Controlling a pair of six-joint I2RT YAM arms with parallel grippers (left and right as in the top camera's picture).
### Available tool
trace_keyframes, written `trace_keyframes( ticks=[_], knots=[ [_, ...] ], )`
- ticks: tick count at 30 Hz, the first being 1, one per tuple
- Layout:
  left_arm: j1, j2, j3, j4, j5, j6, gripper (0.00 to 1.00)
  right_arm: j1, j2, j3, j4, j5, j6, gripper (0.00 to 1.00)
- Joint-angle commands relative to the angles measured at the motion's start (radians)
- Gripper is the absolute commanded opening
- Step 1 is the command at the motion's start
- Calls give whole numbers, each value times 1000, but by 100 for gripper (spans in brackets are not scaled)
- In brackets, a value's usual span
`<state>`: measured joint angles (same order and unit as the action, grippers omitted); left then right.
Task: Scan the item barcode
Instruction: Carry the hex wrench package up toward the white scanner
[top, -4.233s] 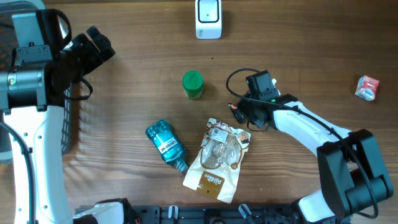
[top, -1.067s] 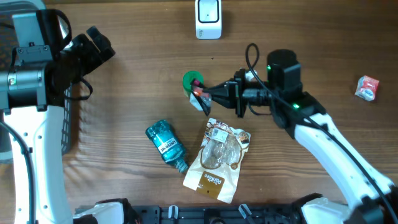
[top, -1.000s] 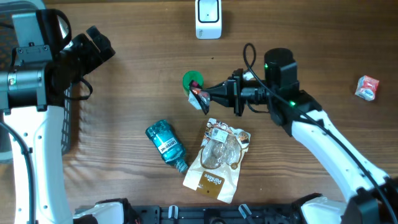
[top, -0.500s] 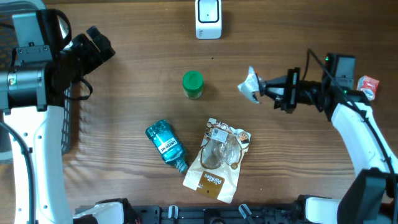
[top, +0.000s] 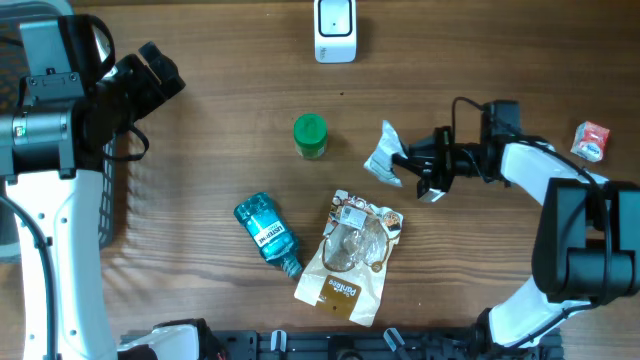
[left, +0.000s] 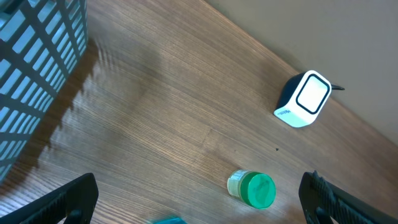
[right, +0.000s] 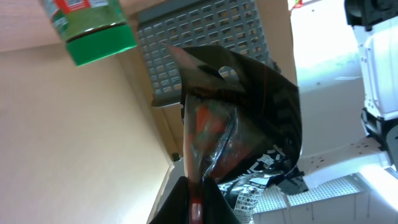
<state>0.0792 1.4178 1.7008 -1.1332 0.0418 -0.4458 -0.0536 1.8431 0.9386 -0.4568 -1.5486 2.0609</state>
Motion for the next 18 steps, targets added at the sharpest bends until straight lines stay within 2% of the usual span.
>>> trace_keyframes(
  ticks=[1, 4, 8, 11, 15, 18],
  knots=[
    [5, 4, 5, 2, -10, 13, 100, 7, 16, 6, -4, -65, 7, 5],
    [5, 4, 5, 2, -10, 13, 100, 4, 16, 6, 39, -63, 7, 5],
    [5, 4, 5, 2, -10, 13, 100, 4, 16, 6, 272, -32, 7, 5],
    [5, 4, 5, 2, -10, 13, 100, 4, 16, 6, 247, -68, 7, 5],
    [5, 4, 5, 2, -10, 13, 100, 4, 16, 6, -64, -65, 7, 5],
    [5, 4, 5, 2, -10, 13, 100, -3, 16, 6, -206, -65, 7, 5]
  ],
)
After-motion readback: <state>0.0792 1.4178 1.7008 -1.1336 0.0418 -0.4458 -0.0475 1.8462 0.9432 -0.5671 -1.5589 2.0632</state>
